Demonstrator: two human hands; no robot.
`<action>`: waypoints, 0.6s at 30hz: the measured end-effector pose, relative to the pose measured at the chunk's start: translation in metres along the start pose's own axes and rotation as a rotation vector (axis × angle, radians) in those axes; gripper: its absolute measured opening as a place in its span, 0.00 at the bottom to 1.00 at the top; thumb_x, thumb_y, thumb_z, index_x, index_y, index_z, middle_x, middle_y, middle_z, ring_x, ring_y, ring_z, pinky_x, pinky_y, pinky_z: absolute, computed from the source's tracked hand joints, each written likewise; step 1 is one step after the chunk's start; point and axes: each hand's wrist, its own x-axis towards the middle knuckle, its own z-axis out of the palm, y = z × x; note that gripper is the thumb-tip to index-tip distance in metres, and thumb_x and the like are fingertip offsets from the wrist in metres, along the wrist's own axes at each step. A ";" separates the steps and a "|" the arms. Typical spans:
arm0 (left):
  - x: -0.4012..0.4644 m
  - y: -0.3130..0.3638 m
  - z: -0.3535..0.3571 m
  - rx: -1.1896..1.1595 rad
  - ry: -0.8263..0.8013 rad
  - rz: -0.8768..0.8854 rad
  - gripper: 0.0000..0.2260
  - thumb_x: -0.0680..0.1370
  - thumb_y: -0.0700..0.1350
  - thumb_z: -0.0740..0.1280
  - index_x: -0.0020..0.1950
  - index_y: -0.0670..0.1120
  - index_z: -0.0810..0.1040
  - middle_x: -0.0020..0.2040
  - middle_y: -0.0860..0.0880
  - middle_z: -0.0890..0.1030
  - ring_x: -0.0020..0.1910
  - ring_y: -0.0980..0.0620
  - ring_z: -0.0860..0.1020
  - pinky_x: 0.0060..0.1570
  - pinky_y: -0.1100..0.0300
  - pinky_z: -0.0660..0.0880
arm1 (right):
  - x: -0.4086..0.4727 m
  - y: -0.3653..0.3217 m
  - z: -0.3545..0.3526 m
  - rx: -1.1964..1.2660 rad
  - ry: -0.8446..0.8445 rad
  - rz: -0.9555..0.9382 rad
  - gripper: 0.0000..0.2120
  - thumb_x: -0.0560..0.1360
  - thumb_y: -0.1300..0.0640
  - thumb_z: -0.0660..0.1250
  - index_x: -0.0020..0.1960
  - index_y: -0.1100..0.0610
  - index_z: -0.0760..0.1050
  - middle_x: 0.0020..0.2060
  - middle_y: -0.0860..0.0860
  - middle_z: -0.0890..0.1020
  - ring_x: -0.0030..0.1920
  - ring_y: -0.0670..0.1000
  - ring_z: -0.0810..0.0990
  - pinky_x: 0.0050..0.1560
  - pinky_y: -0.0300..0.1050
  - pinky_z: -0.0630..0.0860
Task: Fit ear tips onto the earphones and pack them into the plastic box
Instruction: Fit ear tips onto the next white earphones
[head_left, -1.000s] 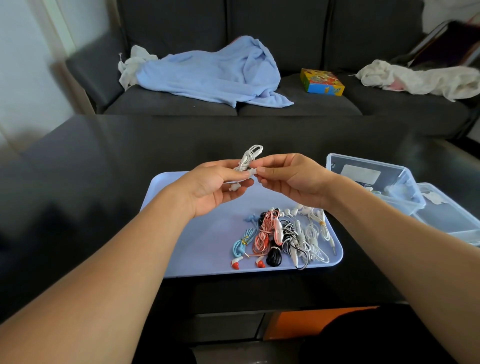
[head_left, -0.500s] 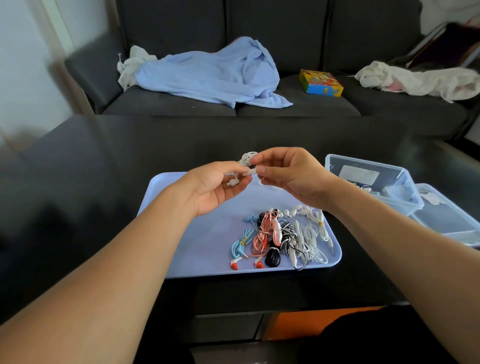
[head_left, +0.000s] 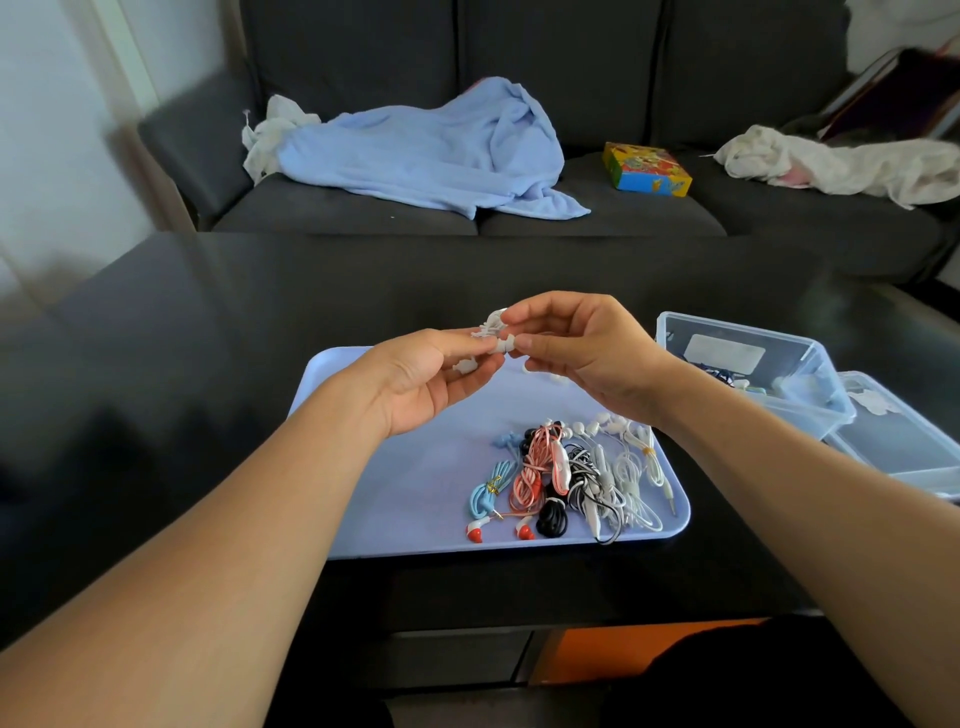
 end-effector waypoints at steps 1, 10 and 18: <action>0.000 0.000 -0.001 -0.007 -0.004 0.000 0.08 0.76 0.34 0.70 0.54 0.39 0.83 0.44 0.46 0.85 0.39 0.56 0.82 0.45 0.65 0.81 | 0.000 0.000 0.001 0.000 0.007 -0.003 0.12 0.76 0.68 0.69 0.59 0.65 0.80 0.51 0.58 0.86 0.47 0.53 0.84 0.47 0.41 0.82; 0.002 -0.001 0.000 0.045 0.001 0.002 0.07 0.76 0.35 0.70 0.53 0.39 0.84 0.45 0.46 0.85 0.39 0.56 0.83 0.43 0.66 0.81 | 0.000 0.001 0.002 0.019 0.040 0.013 0.12 0.76 0.69 0.69 0.58 0.65 0.80 0.49 0.59 0.86 0.47 0.53 0.86 0.46 0.42 0.82; 0.000 0.000 -0.004 0.037 -0.038 -0.002 0.11 0.76 0.34 0.70 0.59 0.38 0.81 0.45 0.46 0.85 0.40 0.56 0.82 0.46 0.65 0.81 | 0.000 0.000 0.004 0.055 0.027 0.032 0.12 0.76 0.70 0.68 0.60 0.68 0.79 0.47 0.57 0.85 0.44 0.50 0.85 0.46 0.39 0.82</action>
